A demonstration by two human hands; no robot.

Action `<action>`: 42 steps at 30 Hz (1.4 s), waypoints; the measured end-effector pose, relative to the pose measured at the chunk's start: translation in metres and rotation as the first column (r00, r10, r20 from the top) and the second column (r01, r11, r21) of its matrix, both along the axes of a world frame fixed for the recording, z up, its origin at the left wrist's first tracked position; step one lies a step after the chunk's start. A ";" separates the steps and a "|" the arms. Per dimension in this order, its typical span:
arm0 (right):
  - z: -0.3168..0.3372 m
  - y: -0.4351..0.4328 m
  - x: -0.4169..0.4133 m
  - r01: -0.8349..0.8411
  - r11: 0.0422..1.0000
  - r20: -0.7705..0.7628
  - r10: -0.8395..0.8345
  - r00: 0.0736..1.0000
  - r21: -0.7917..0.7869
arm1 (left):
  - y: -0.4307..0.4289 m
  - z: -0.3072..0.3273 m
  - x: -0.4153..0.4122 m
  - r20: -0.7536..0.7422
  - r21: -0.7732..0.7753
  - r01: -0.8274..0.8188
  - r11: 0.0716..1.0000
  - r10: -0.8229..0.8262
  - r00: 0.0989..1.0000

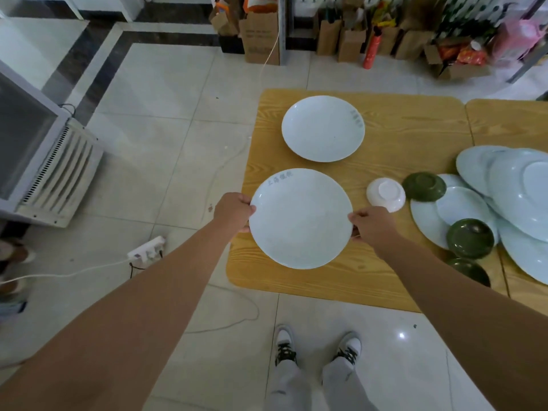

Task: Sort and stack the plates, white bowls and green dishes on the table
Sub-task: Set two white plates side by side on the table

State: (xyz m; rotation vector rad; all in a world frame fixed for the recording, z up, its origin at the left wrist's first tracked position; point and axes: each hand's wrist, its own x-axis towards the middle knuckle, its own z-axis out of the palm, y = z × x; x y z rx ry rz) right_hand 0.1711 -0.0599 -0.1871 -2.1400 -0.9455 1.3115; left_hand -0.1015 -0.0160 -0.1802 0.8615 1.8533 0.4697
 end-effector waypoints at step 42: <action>-0.034 0.007 0.004 0.002 0.997 0.149 0.010 0.989 -0.079 | 0.007 -0.045 0.000 -0.288 0.021 0.150 0.988 -0.138 0.948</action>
